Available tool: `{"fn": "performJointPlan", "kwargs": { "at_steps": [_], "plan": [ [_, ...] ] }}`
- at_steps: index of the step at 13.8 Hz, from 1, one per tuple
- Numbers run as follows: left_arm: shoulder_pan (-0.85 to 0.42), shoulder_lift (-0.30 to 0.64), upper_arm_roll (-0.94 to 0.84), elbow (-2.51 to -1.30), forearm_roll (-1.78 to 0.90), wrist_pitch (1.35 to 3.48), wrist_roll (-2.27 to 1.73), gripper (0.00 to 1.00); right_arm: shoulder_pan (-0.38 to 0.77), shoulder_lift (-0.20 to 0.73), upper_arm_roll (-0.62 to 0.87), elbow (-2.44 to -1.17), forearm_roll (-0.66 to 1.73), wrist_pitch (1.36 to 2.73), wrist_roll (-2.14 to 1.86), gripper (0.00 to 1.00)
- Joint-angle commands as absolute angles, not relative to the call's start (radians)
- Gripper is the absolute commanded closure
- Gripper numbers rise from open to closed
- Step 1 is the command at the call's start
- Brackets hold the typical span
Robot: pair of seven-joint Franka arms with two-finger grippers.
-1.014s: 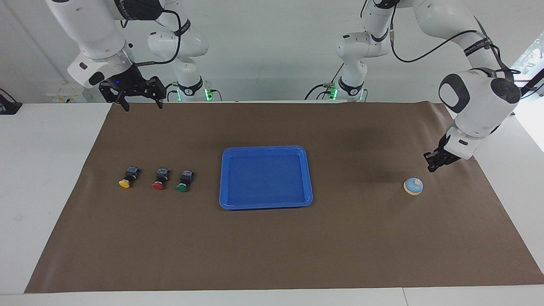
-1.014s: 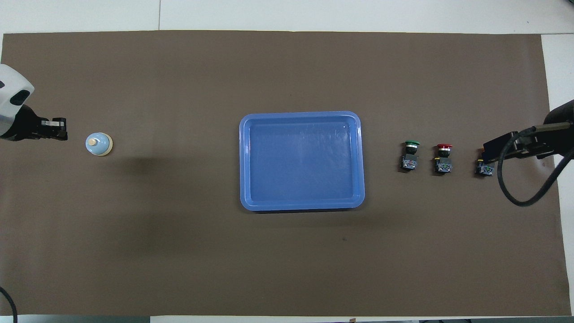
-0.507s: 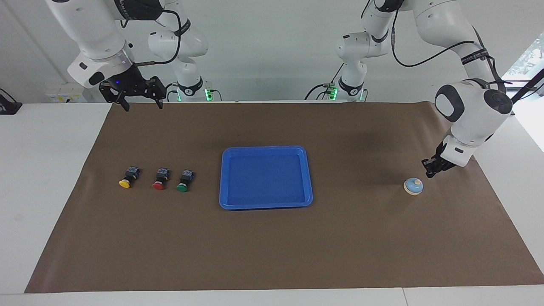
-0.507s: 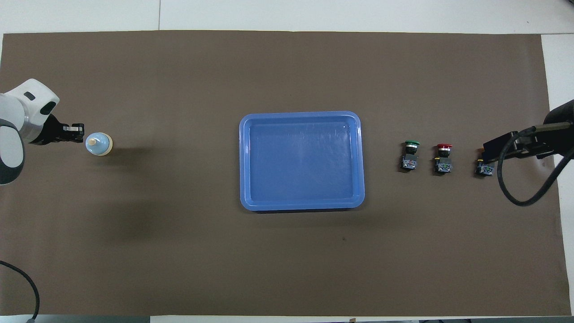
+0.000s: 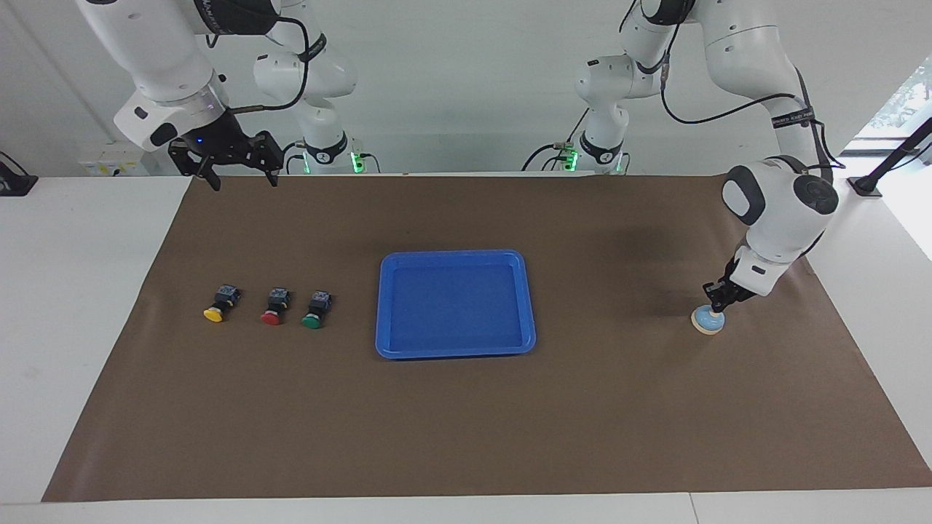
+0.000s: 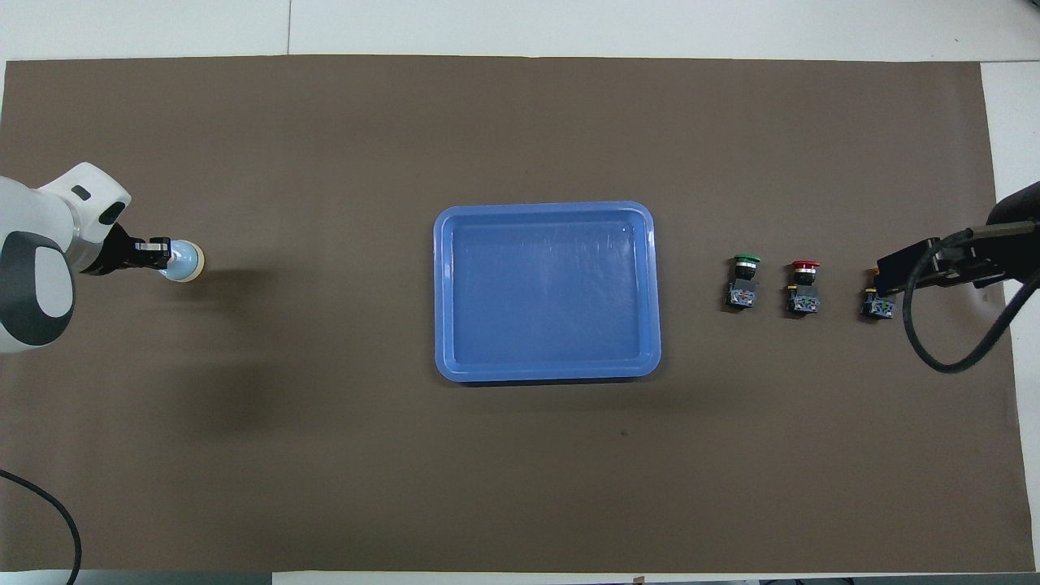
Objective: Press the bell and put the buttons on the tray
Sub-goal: 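Lower the left gripper onto the white bell to press it, then raise the left gripper off the bell while the right gripper reaches the buttons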
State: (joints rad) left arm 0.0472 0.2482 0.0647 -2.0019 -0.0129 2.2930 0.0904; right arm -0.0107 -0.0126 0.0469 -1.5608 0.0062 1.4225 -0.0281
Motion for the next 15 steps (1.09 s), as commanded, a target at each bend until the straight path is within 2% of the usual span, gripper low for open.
{"fn": "performJointPlan", "kwargs": {
  "at_steps": [1, 2, 4, 8, 10, 13, 15],
  "plan": [
    [0.038, 0.233, 0.067, -1.892, 0.000, 2.118, 0.098, 0.95, -0.032, -0.017, 0.061, -1.563, -0.006, 1.410, -0.052, 0.00],
    [0.035, 0.219, 0.066, -1.808, 0.000, 1.985, 0.095, 0.69, -0.032, -0.017, 0.061, -1.563, -0.006, 1.410, -0.052, 0.00],
    [0.025, 0.210, 0.058, -1.665, 0.000, 1.789, 0.084, 0.00, -0.032, -0.017, 0.061, -1.563, -0.006, 1.410, -0.054, 0.00],
    [0.005, 0.030, 0.057, -1.654, 0.000, 1.559, 0.077, 0.00, -0.032, -0.024, 0.058, -1.588, -0.005, 1.419, -0.054, 0.00],
    [0.005, -0.026, 0.055, -1.666, 0.000, 1.478, 0.077, 0.00, -0.019, -0.057, 0.058, -1.665, -0.006, 1.504, -0.041, 0.00],
    [0.006, -0.032, 0.055, -1.669, -0.002, 1.474, 0.078, 0.00, 0.011, -0.109, 0.063, -1.848, -0.006, 1.687, 0.030, 0.00],
    [0.002, -0.029, 0.055, -1.669, -0.002, 1.483, 0.077, 0.00, 0.052, -0.069, 0.063, -1.899, -0.006, 1.776, 0.107, 0.00]
  ]
}}
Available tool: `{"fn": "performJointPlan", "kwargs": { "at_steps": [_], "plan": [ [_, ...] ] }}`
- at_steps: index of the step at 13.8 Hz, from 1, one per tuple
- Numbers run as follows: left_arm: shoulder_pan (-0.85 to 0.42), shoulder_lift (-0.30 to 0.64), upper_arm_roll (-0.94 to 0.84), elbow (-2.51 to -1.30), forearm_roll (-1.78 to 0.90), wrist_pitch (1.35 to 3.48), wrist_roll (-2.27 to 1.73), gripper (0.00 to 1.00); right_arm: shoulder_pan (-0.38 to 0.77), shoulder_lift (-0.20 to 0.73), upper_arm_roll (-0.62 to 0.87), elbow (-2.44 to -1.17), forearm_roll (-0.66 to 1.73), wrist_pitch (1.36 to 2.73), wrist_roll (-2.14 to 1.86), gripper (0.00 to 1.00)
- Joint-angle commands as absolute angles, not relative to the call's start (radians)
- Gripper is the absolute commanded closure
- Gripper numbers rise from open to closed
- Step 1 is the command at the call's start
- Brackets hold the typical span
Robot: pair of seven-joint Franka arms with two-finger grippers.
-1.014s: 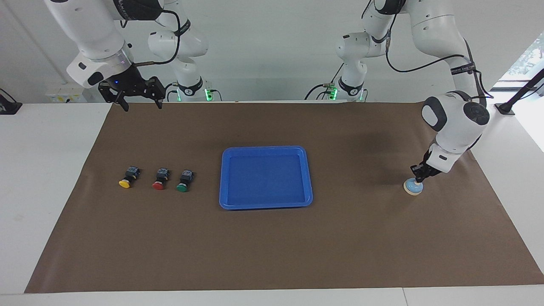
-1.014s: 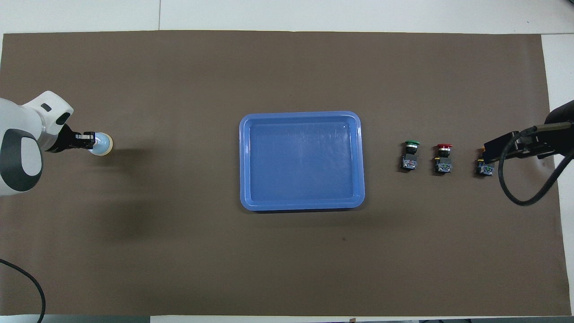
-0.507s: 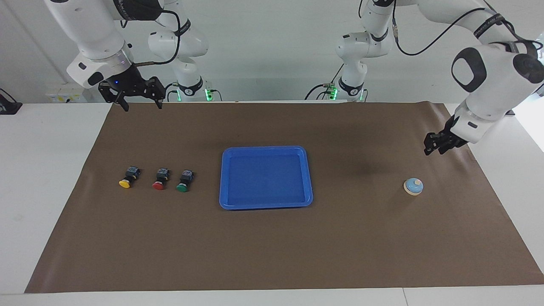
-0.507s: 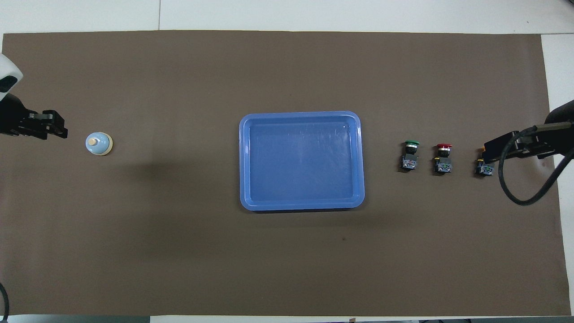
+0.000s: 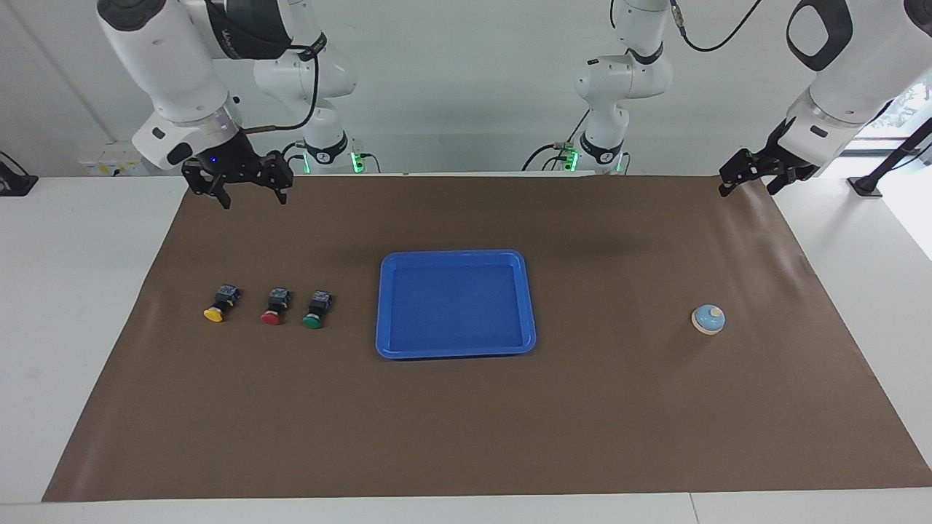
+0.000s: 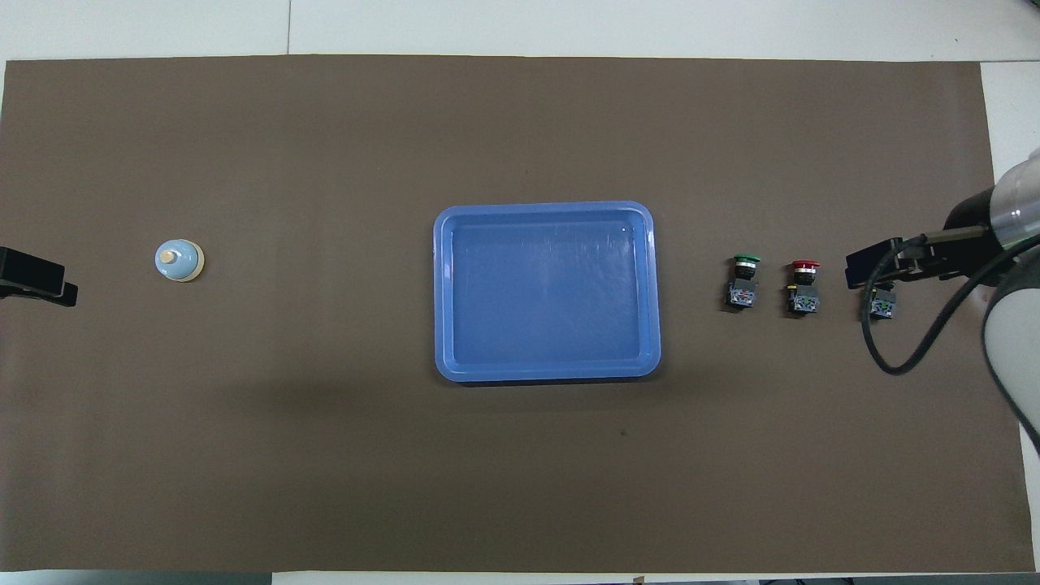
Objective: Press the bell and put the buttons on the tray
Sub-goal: 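Grasp the green-capped button with the right gripper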
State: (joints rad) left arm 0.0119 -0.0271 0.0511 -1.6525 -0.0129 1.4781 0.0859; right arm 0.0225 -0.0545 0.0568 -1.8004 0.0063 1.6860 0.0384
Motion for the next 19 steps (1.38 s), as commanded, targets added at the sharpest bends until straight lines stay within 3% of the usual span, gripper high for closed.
{"fn": "performJointPlan", "kwargs": {
  "at_steps": [1, 3, 8, 19],
  "plan": [
    [0.000, -0.026, 0.055, -1.663, -0.003, 1.485, 0.078, 0.00, 0.064, -0.019, 0.063, -1.908, -0.006, 1.822, 0.130, 0.00],
    [0.000, -0.017, 0.055, -1.657, -0.005, 1.493, 0.078, 0.00, 0.078, 0.049, 0.063, -1.949, -0.006, 1.943, 0.147, 0.00],
    [-0.003, -0.014, 0.055, -1.643, -0.012, 1.486, 0.078, 0.00, 0.098, 0.074, 0.061, -2.161, -0.009, 2.241, 0.199, 0.00],
    [-0.064, -0.006, 0.046, -1.620, -0.005, 1.494, 0.080, 0.00, 0.063, 0.172, 0.057, -2.177, -0.012, 2.331, 0.282, 0.01]
  ]
}}
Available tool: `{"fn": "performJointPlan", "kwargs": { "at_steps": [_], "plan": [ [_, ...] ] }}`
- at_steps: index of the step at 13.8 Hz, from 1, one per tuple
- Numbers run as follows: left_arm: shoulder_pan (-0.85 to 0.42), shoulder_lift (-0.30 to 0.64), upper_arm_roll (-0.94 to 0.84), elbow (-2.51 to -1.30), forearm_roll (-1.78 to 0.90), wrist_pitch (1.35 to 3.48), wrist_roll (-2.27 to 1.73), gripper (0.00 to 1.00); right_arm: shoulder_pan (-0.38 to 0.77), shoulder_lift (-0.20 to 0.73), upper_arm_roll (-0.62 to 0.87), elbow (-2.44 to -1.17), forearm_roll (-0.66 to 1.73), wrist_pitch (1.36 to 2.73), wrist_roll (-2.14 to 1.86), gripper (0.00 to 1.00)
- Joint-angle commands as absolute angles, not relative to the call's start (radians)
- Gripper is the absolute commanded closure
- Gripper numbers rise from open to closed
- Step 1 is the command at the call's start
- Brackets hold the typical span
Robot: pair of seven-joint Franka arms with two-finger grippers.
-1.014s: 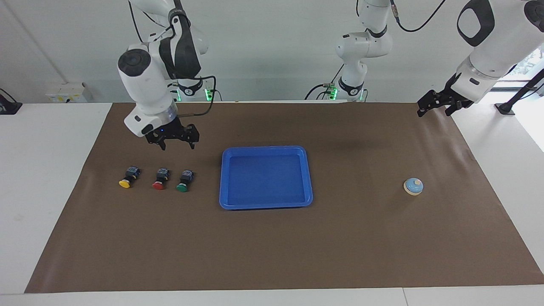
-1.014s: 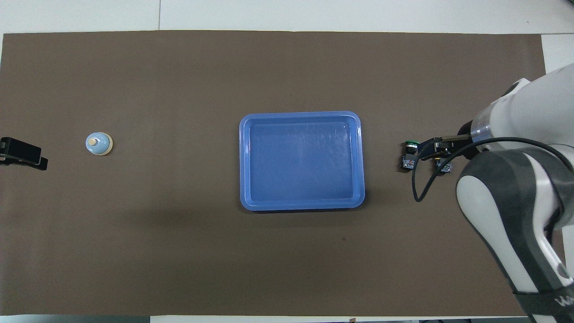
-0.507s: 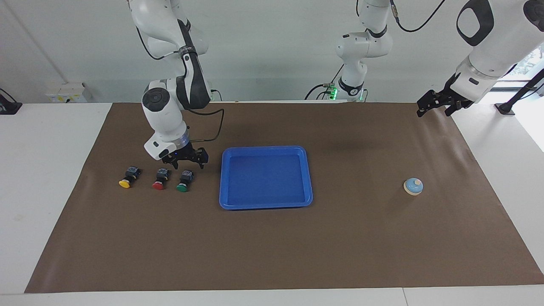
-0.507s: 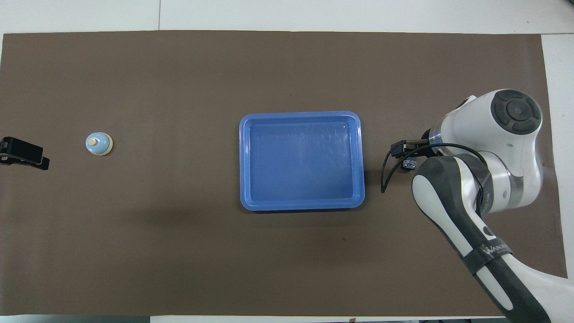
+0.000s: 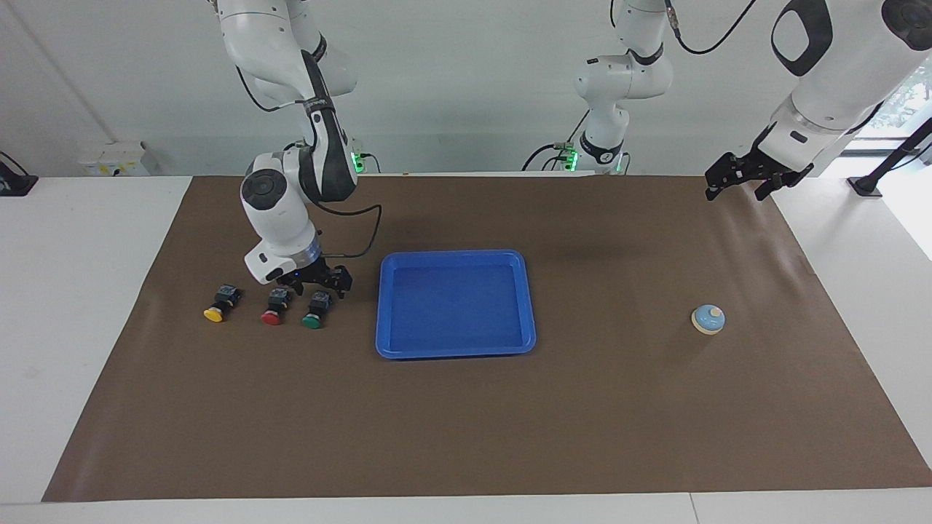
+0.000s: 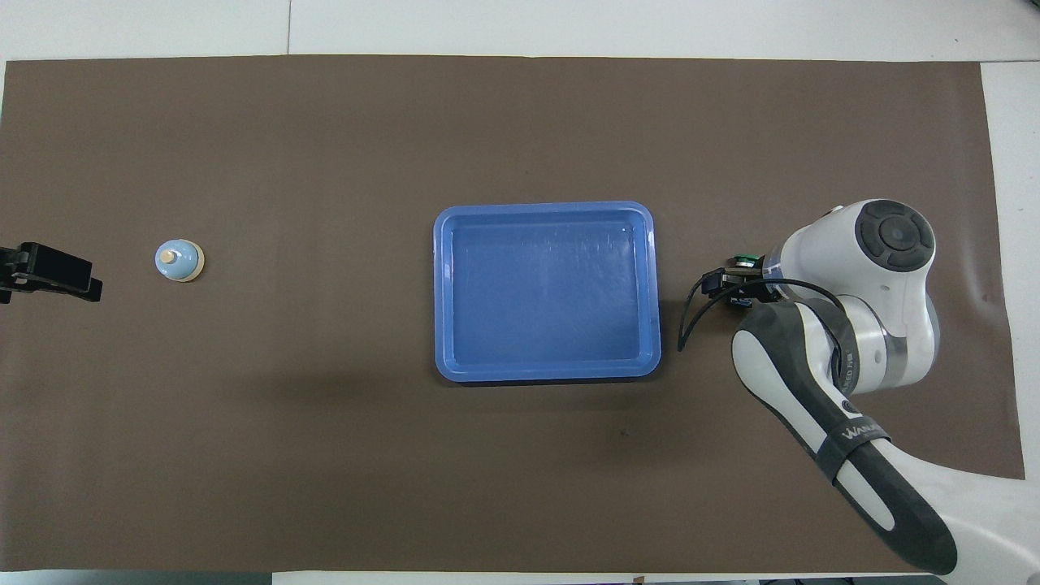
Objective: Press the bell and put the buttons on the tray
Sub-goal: 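Grasp the green-capped button with the right gripper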
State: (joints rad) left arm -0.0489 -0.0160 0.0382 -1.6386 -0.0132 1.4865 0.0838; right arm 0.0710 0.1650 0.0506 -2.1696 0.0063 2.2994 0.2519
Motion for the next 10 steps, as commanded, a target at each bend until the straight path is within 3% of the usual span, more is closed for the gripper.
{"fn": "performJointPlan", "kwargs": {
  "at_steps": [1, 4, 5, 6, 10],
  "plan": [
    [-0.064, -0.005, 0.046, -1.615, -0.017, 1.487, 0.078, 0.00, 0.061, 0.176, 0.057, -2.187, -0.014, 2.348, 0.282, 0.01],
    [-0.063, 0.000, 0.048, -1.594, -0.017, 1.483, 0.072, 0.00, 0.061, 0.199, 0.057, -2.239, -0.014, 2.451, 0.281, 0.18],
    [-0.063, 0.002, 0.046, -1.594, -0.020, 1.492, 0.048, 0.00, 0.055, 0.204, 0.055, -2.241, -0.014, 2.459, 0.278, 0.44],
    [-0.064, 0.002, 0.048, -1.591, -0.020, 1.494, 0.023, 0.00, 0.055, 0.204, 0.055, -2.232, -0.014, 2.442, 0.278, 0.99],
    [-0.061, 0.002, 0.046, -1.600, -0.018, 1.499, 0.021, 0.00, 0.087, 0.199, 0.057, -2.097, -0.014, 2.210, 0.291, 1.00]
  ]
}}
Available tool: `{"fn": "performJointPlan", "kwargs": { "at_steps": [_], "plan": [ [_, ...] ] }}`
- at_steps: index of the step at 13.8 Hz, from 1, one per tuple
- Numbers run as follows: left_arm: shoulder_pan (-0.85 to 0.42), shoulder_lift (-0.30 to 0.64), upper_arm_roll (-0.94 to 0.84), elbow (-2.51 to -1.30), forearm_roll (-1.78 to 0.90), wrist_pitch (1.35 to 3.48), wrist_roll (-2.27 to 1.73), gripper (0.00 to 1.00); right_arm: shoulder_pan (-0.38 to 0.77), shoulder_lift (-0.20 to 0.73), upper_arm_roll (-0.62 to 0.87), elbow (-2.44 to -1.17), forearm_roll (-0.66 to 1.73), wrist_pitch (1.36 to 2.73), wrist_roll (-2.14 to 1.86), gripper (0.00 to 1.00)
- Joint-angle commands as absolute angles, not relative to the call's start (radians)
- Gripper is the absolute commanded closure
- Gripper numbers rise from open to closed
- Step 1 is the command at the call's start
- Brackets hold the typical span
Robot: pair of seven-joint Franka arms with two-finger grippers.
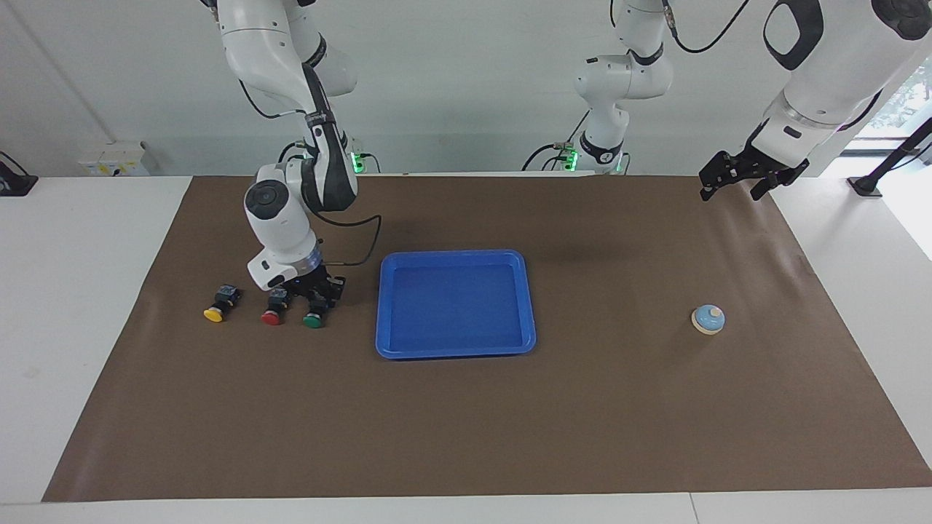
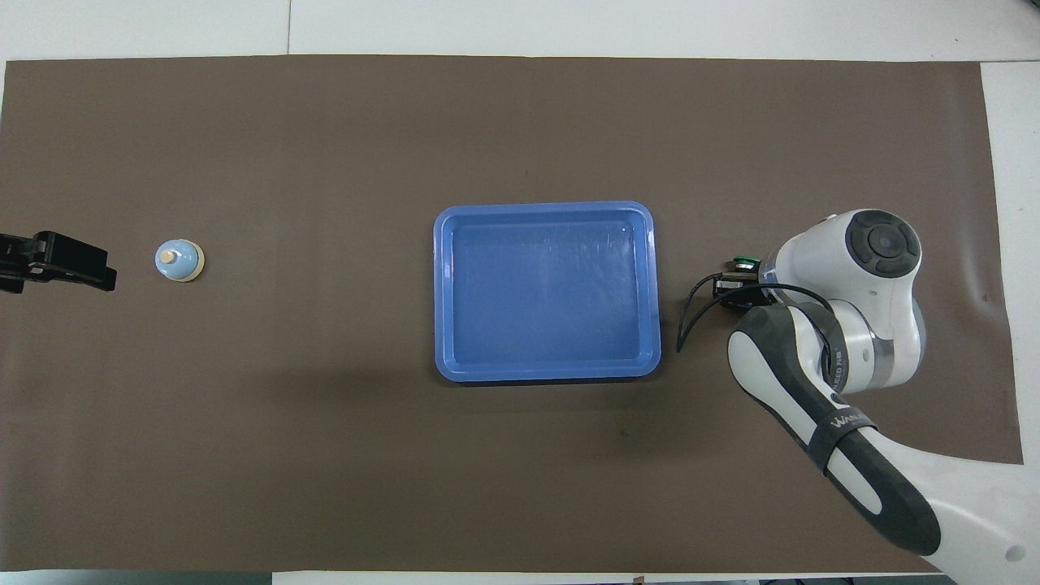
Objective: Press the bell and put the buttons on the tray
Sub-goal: 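Carry the green button into the blue tray and open the right gripper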
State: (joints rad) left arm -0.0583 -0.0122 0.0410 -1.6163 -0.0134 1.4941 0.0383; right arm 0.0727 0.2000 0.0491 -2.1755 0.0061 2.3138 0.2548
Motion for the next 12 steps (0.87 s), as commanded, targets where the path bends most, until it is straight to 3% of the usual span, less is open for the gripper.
{"fn": "performJointPlan", "kwargs": {
  "at_steps": [1, 4, 6, 9, 12],
  "plan": [
    [-0.060, 0.002, 0.046, -1.600, -0.018, 1.500, 0.020, 0.00, 0.100, 0.199, 0.057, -2.050, -0.014, 2.157, 0.307, 1.00],
    [-0.060, -0.002, 0.048, -1.608, -0.017, 1.500, 0.020, 0.00, 0.152, 0.204, 0.060, -1.919, -0.011, 2.019, 0.334, 1.00],
    [-0.057, -0.005, 0.048, -1.611, -0.017, 1.499, 0.020, 0.00, 0.248, 0.222, 0.061, -1.852, -0.009, 1.974, 0.428, 1.00],
    [-0.052, -0.005, 0.051, -1.612, -0.015, 1.494, 0.018, 0.00, 0.357, 0.225, 0.061, -1.881, -0.008, 2.029, 0.510, 1.00],
    [-0.051, -0.005, 0.052, -1.611, -0.014, 1.491, 0.018, 0.00, 0.397, 0.251, 0.061, -1.968, -0.009, 2.187, 0.548, 1.00]
  ]
}}
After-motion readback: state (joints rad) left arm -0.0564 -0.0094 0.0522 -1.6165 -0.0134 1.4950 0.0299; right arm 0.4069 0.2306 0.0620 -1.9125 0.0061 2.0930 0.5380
